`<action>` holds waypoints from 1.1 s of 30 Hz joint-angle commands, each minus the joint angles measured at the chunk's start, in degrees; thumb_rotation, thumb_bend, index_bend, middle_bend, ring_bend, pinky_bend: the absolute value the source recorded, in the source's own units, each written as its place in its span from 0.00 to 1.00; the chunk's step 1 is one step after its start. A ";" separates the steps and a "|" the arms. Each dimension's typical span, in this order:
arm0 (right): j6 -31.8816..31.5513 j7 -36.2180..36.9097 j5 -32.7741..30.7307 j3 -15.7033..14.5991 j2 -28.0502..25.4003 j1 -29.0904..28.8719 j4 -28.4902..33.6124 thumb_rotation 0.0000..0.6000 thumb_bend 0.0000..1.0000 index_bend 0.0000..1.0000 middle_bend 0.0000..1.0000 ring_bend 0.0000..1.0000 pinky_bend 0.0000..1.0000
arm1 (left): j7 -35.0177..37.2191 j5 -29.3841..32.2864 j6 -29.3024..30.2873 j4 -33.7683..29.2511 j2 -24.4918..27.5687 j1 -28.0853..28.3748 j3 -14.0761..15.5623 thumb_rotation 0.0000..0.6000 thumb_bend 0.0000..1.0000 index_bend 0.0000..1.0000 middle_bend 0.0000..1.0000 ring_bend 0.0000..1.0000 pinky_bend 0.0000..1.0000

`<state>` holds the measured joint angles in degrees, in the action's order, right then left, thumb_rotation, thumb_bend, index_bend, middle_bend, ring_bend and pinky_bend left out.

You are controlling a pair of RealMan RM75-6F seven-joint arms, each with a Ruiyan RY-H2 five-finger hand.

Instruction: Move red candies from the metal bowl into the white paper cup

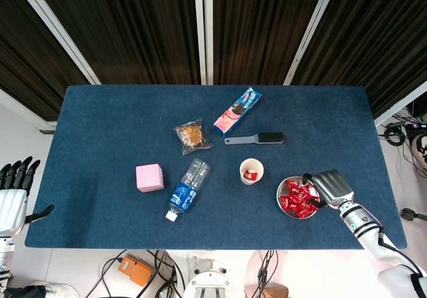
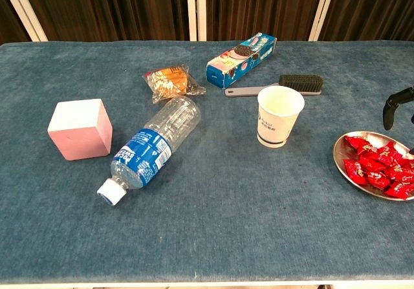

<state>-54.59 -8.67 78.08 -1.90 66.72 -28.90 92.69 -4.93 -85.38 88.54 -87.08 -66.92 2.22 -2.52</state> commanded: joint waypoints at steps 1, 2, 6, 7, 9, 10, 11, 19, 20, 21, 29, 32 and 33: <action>1.36 -0.60 0.16 -0.13 1.27 -0.49 -1.59 1.00 0.39 0.47 0.93 1.00 1.00 | -0.10 -0.04 0.24 -0.12 0.08 -0.15 0.02 1.00 0.01 0.01 0.00 0.00 0.00; 1.68 -0.66 0.12 -0.07 1.54 -0.65 -1.80 1.00 0.39 0.47 0.93 1.00 1.00 | -0.11 -0.01 0.32 -0.17 0.08 -0.22 0.02 1.00 0.01 0.01 0.00 0.00 0.00; 3.28 -0.92 -0.25 0.05 2.39 -1.31 -2.59 1.00 0.39 0.48 0.93 1.00 1.00 | 0.01 0.25 0.37 -0.05 -0.06 -0.48 0.09 1.00 0.01 0.01 0.00 0.00 0.00; 3.56 -0.99 -0.32 0.08 2.62 -1.43 -2.82 1.00 0.39 0.48 0.93 1.00 1.00 | 0.03 0.31 0.32 0.00 -0.08 -0.51 0.12 1.00 0.01 0.01 0.00 0.00 0.00; 4.11 -0.90 -0.50 0.22 3.19 -1.68 -3.33 1.00 0.39 0.48 0.93 1.00 1.00 | 0.11 0.40 0.28 0.09 -0.11 -0.56 0.13 1.00 0.01 0.01 0.00 0.00 0.00; 4.26 -0.84 -0.52 0.29 3.41 -1.78 -3.52 1.00 0.39 0.48 0.93 1.00 1.00 | 0.14 0.38 0.33 0.12 -0.12 -0.58 0.12 1.00 0.01 0.01 0.00 0.00 0.00; 4.42 -0.75 -0.51 0.34 3.61 -1.87 -3.69 1.00 0.39 0.48 0.93 1.00 1.00 | 0.17 0.36 0.38 0.15 -0.13 -0.60 0.11 1.00 0.01 0.01 0.00 0.00 0.00; 6.36 -0.87 -0.85 0.30 4.99 -2.69 -5.22 1.00 0.49 0.58 0.93 1.00 1.00 | 0.20 0.43 0.54 0.09 -0.01 -0.74 0.00 1.00 0.01 0.00 0.00 0.00 0.00; 6.32 -0.95 -0.94 0.33 5.00 -2.66 -5.30 1.00 0.51 0.60 0.93 1.00 1.00 | 0.23 0.46 0.55 0.10 -0.02 -0.76 -0.01 1.00 0.01 0.00 0.00 0.00 0.00; 6.21 -0.91 -1.02 0.37 4.96 -2.60 -5.30 1.00 0.53 0.63 0.93 1.00 1.00 | 0.24 0.48 0.55 0.12 -0.02 -0.78 -0.02 1.00 0.01 0.00 0.00 0.00 0.00; 2.88 -0.39 0.28 1.16 2.31 -1.72 -2.77 1.00 0.60 0.69 0.93 1.00 1.00 | 0.65 0.56 0.73 0.43 -0.11 -1.02 -0.02 1.00 0.01 0.00 0.00 0.00 0.00; 1.46 -0.34 0.96 1.78 0.63 -1.62 -0.66 1.00 0.61 0.70 0.93 1.00 1.00 | 0.73 0.54 0.67 0.61 -0.16 -1.01 -0.02 1.00 0.01 0.00 0.00 0.00 0.00; 0.97 -0.12 1.27 2.17 -0.15 -1.70 0.43 1.00 0.61 0.70 0.93 1.00 1.00 | 0.78 0.52 0.67 0.64 -0.16 -1.00 -0.04 1.00 0.01 0.00 0.00 0.00 0.00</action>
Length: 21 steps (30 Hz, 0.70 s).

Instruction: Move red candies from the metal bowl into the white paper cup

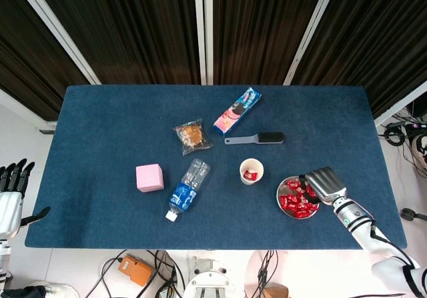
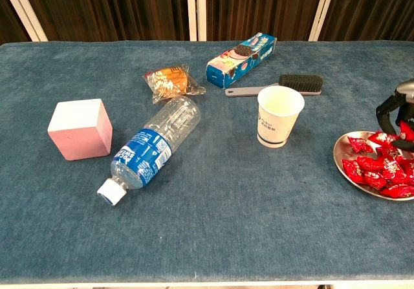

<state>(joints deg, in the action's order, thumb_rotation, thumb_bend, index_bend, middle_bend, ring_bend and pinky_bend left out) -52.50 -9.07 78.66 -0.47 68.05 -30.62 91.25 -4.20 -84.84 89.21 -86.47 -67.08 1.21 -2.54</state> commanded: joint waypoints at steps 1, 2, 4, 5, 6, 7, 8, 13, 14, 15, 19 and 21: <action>-1.46 0.44 0.93 1.11 -2.06 -0.11 2.68 1.00 0.61 0.71 0.93 1.00 1.00 | 0.10 -0.03 0.01 0.06 -0.01 0.02 -0.05 1.00 0.01 0.00 0.00 0.00 0.00; -1.77 0.57 1.15 1.56 -2.59 -0.31 3.45 1.00 0.62 0.71 0.93 1.00 1.00 | 0.15 -0.04 0.02 0.10 -0.01 0.04 -0.10 1.00 0.01 0.00 0.00 0.00 0.00; -1.87 0.70 1.26 2.88 -3.55 -1.23 5.08 1.00 0.62 0.71 0.93 1.00 1.00 | 0.22 -0.05 0.00 0.19 0.00 0.11 -0.18 1.00 0.01 0.00 0.00 0.00 0.00; -1.63 0.65 1.14 3.55 -3.81 -1.83 5.71 1.00 0.62 0.71 0.93 1.00 1.00 | 0.22 -0.06 -0.02 0.21 0.01 0.15 -0.21 1.00 0.01 0.00 0.00 0.00 0.00; -0.96 0.60 0.71 4.53 -4.03 -2.81 6.47 1.00 0.62 0.71 0.93 1.00 1.00 | 0.23 -0.12 -0.02 0.21 0.01 0.19 -0.24 1.00 0.01 0.00 0.00 0.00 0.00; -0.30 0.52 0.25 5.31 -4.06 -3.65 6.98 1.00 0.62 0.71 0.93 1.00 1.00 | 0.24 -0.16 -0.04 0.20 0.02 0.22 -0.25 1.00 0.01 0.00 0.00 0.00 0.00; 0.48 0.33 -0.27 6.07 -3.97 -4.57 7.37 1.00 0.62 0.71 0.93 1.00 1.00 | 0.24 -0.15 -0.05 0.20 0.03 0.23 -0.26 1.00 0.01 0.00 0.00 0.00 0.00; 7.27 -1.82 -5.47 9.73 -1.69 -10.86 7.17 1.00 0.62 0.71 0.93 1.00 1.00 | 0.20 0.20 -0.17 0.19 0.15 0.18 -0.36 1.00 0.01 0.00 0.00 0.00 0.00; 8.48 -2.45 -6.55 10.16 -1.02 -12.01 6.69 1.00 0.62 0.71 0.93 1.00 1.00 | 0.18 0.28 -0.18 0.20 0.17 0.16 -0.39 1.00 0.01 0.00 0.00 0.00 0.00; 9.60 -3.04 -7.64 10.51 -0.30 -13.08 6.20 1.00 0.62 0.71 0.93 1.00 1.00 | 0.16 0.35 -0.19 0.22 0.18 0.14 -0.41 1.00 0.01 0.00 0.00 0.00 0.00; 13.19 -5.31 -12.19 11.23 2.54 -16.93 4.69 1.00 0.62 0.71 0.93 1.00 1.00 | 0.30 0.86 -0.37 0.42 0.14 -0.04 -0.42 1.00 0.01 0.00 0.00 0.00 0.00; 13.85 -5.96 -13.55 11.31 3.42 -18.04 4.25 1.00 0.62 0.71 0.93 1.00 1.00 | 0.37 1.10 -0.48 0.55 0.16 -0.09 -0.44 1.00 0.01 0.00 0.00 0.00 0.00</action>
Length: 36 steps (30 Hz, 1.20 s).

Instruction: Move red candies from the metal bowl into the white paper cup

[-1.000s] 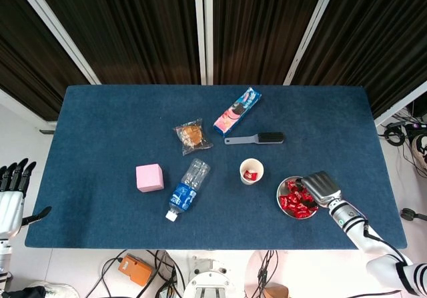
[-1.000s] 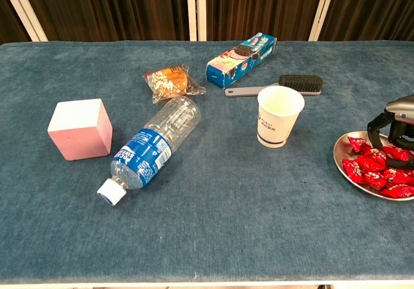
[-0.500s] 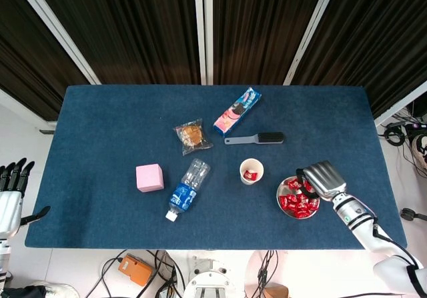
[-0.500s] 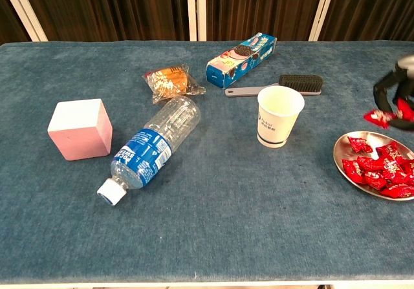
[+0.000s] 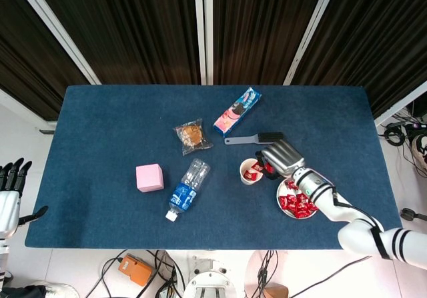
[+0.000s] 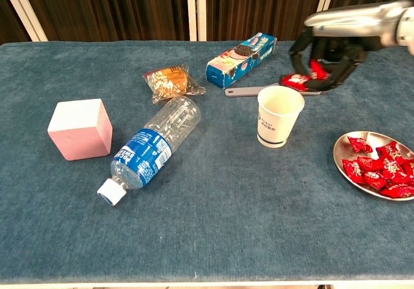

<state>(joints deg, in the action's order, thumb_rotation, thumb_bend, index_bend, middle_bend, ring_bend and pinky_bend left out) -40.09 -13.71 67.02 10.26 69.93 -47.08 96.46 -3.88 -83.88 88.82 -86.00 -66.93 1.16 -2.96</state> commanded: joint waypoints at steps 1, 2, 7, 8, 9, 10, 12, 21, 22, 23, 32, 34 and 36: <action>1.71 -1.76 -2.64 0.57 2.01 -2.22 -1.23 1.00 0.62 0.71 0.93 1.00 1.00 | 0.09 0.26 -0.15 0.17 0.05 -0.06 -0.05 1.00 0.01 0.00 0.00 0.00 0.00; 1.83 -2.09 -3.13 0.53 2.34 -2.64 -1.43 1.00 0.62 0.71 0.93 1.00 1.00 | 0.13 0.32 -0.17 0.24 0.08 -0.06 -0.09 1.00 0.01 0.00 0.00 0.00 0.00; 2.12 -4.28 -5.61 -0.16 3.73 -4.68 -2.03 1.00 0.62 0.69 0.93 1.00 1.00 | 0.37 0.41 -0.32 0.48 0.06 0.07 -0.25 1.00 0.01 0.00 0.00 0.00 0.00; 1.98 -4.60 -5.89 -0.31 3.85 -4.89 -1.95 1.00 0.62 0.69 0.93 1.00 1.00 | 0.42 0.42 -0.36 0.53 0.02 0.09 -0.26 1.00 0.01 0.00 0.00 0.00 0.00; 1.84 -4.91 -6.15 -0.49 3.89 -5.06 -1.83 1.00 0.62 0.68 0.93 1.00 1.00 | 0.47 0.44 -0.40 0.60 -0.02 0.09 -0.26 1.00 0.01 0.00 0.00 0.00 0.00; 1.63 -5.22 -6.49 -0.69 3.89 -5.24 -1.67 1.00 0.62 0.67 0.93 1.00 1.00 | 0.55 0.49 -0.44 0.70 -0.10 0.09 -0.27 1.00 0.01 0.00 0.00 0.00 0.00; 1.31 -5.59 -6.89 -1.01 3.92 -5.46 -1.53 1.00 0.62 0.65 0.93 1.00 1.00 | 0.68 0.58 -0.52 0.85 -0.19 0.08 -0.27 1.00 0.01 0.00 0.00 0.00 0.00; -0.20 -6.97 -7.71 -2.50 4.24 -6.18 -1.25 1.00 0.59 0.58 0.93 1.00 1.00 | 0.89 0.59 -0.54 1.23 -0.39 0.10 -0.33 1.00 0.01 0.00 0.00 0.00 0.00; -0.24 -7.13 -7.84 -2.68 4.34 -6.32 -1.35 1.00 0.58 0.57 0.93 1.00 1.00 | 0.88 0.57 -0.48 1.24 -0.41 0.10 -0.36 1.00 0.01 0.00 0.00 0.00 0.00; -0.29 -7.30 -7.90 -2.79 4.40 -6.45 -1.40 1.00 0.56 0.56 0.93 1.00 1.00 | 0.88 0.55 -0.42 1.23 -0.43 0.09 -0.38 1.00 0.01 0.00 0.00 0.00 0.00; -1.55 -7.37 -8.05 -3.54 4.32 -6.64 -0.83 1.00 0.46 0.53 0.93 1.00 1.00 | 1.20 0.74 -0.62 1.48 -0.58 0.12 -0.45 1.00 0.01 0.00 0.00 0.00 0.00; -2.12 -7.27 -7.88 -3.66 3.88 -6.43 -0.57 1.00 0.44 0.53 0.93 1.00 1.00 | 1.24 0.79 -0.74 1.58 -0.61 0.19 -0.50 1.00 0.01 0.00 0.00 0.00 0.00; -2.47 -7.20 -7.87 -3.76 3.59 -6.30 -0.41 1.00 0.42 0.53 0.93 1.00 1.00 | 1.23 0.76 -0.86 1.61 -0.62 0.30 -0.53 1.00 0.01 0.00 0.00 0.00 0.00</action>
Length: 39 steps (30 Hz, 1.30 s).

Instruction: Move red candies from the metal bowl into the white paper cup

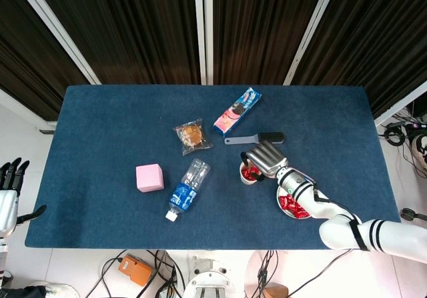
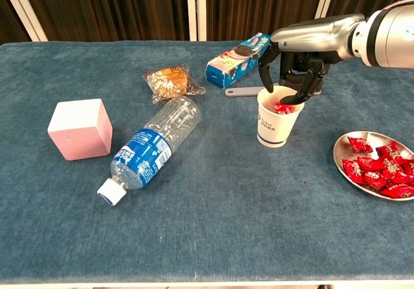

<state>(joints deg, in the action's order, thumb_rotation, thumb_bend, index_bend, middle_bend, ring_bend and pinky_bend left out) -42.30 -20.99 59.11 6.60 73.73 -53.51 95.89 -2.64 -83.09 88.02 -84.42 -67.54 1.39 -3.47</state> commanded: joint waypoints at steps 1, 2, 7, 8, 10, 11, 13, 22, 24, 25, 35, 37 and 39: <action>-0.46 0.17 0.02 -0.14 -0.37 0.22 0.25 1.00 0.41 0.53 0.93 1.00 1.00 | -0.03 -0.08 -0.09 0.02 -0.04 0.15 -0.06 1.00 0.01 0.00 0.00 0.00 0.00; -0.63 0.30 0.07 -0.14 -0.46 0.30 0.36 1.00 0.40 0.53 0.93 1.00 1.00 | -0.06 -0.11 -0.10 0.01 -0.05 0.19 -0.08 1.00 0.01 0.00 0.00 0.00 0.00; -3.63 1.37 2.16 -0.40 -2.58 2.15 2.21 1.00 0.39 0.52 0.93 1.00 1.00 | -0.11 -0.32 0.00 -0.19 0.02 0.25 -0.07 1.00 0.01 0.00 0.00 0.00 0.00; -4.57 1.34 2.82 -0.78 -3.45 2.87 2.87 1.00 0.39 0.52 0.93 1.00 1.00 | -0.10 -0.32 0.02 -0.19 0.05 0.23 -0.07 1.00 0.01 0.00 0.00 0.00 0.00; -6.94 1.16 4.30 -2.03 -5.79 4.95 4.65 1.00 0.39 0.52 0.93 1.00 1.00 | 0.00 -0.35 0.11 -0.22 0.13 0.21 -0.09 1.00 0.01 0.00 0.00 0.00 0.00; -8.13 1.10 5.03 -2.69 -6.79 6.02 5.41 1.00 0.39 0.52 0.93 1.00 1.00 | 0.06 -0.37 0.19 -0.22 0.17 0.19 -0.12 1.00 0.01 0.00 0.00 0.00 0.00; -10.70 1.00 6.91 -4.62 -8.98 8.72 6.91 1.00 0.39 0.52 0.93 1.00 1.00 | 0.12 -0.45 0.33 -0.17 0.23 0.18 -0.14 1.00 0.01 0.00 0.00 0.00 0.00; -13.22 2.03 8.09 -10.67 -9.89 16.61 4.61 1.00 0.39 0.53 0.93 1.00 1.00 | -0.24 -1.16 0.35 -0.47 -0.20 0.51 -0.02 1.00 0.01 0.00 0.00 0.00 0.00; -12.26 2.55 7.50 -10.58 -8.52 16.84 2.58 1.00 0.39 0.53 0.93 1.00 1.00 | -0.43 -1.37 0.40 -0.64 -0.24 0.57 0.03 1.00 0.01 0.00 0.00 0.00 0.00; -11.56 2.94 7.17 -10.40 -7.60 16.86 1.29 1.00 0.39 0.53 0.93 1.00 1.00 | -0.60 -1.43 0.45 -0.74 -0.22 0.57 0.05 1.00 0.01 0.00 0.00 0.00 0.00; -6.66 2.50 5.53 -8.89 -2.93 15.50 -5.13 1.00 0.39 0.53 0.93 1.00 1.00 | -1.25 -0.91 0.45 -1.48 0.17 0.30 0.13 1.00 0.01 0.00 0.00 0.00 0.00; -6.11 2.55 5.33 -8.56 -2.07 15.34 -6.00 1.00 0.39 0.53 0.93 1.00 1.00 | -1.33 -0.80 0.31 -1.38 0.10 0.31 0.16 1.00 0.01 0.00 0.00 0.00 0.00; -5.78 2.98 5.38 -8.13 -1.43 15.24 -6.58 1.00 0.39 0.53 0.93 1.00 1.00 | -1.37 -0.80 0.31 -1.38 0.10 0.34 0.13 1.00 0.01 0.00 0.00 0.00 0.00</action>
<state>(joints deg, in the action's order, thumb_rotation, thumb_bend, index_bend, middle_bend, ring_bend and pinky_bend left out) -48.25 -18.16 64.53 -1.70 72.12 -38.18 89.48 -4.01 -83.89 88.33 -85.80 -67.44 1.73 -3.34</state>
